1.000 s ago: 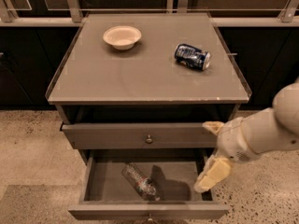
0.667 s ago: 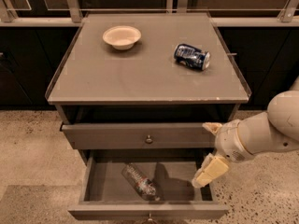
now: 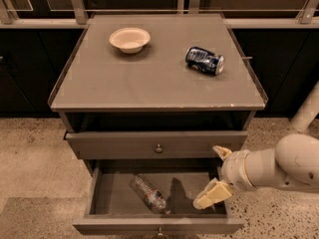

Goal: Pick water bottle from middle drawer and place on counter

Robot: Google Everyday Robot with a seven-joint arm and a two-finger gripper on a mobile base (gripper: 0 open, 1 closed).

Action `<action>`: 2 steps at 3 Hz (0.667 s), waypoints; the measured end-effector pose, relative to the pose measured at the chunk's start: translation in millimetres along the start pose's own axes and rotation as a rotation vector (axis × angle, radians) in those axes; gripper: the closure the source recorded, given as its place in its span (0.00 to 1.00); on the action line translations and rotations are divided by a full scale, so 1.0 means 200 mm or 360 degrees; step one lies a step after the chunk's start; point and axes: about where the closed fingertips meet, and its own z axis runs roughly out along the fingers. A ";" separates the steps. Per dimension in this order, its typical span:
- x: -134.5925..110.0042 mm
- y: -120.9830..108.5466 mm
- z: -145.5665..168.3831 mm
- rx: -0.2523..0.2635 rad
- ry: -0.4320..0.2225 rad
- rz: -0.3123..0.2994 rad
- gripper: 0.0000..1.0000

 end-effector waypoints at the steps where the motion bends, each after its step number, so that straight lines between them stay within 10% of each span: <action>1: 0.05 -0.03 0.31 -0.0010 -0.0074 0.0004 0.00; 2: 0.06 -0.06 0.59 -0.0048 -0.0096 0.0003 0.00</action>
Offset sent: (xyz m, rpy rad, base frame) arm 0.0723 0.0961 -0.1452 0.0880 0.0038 0.0463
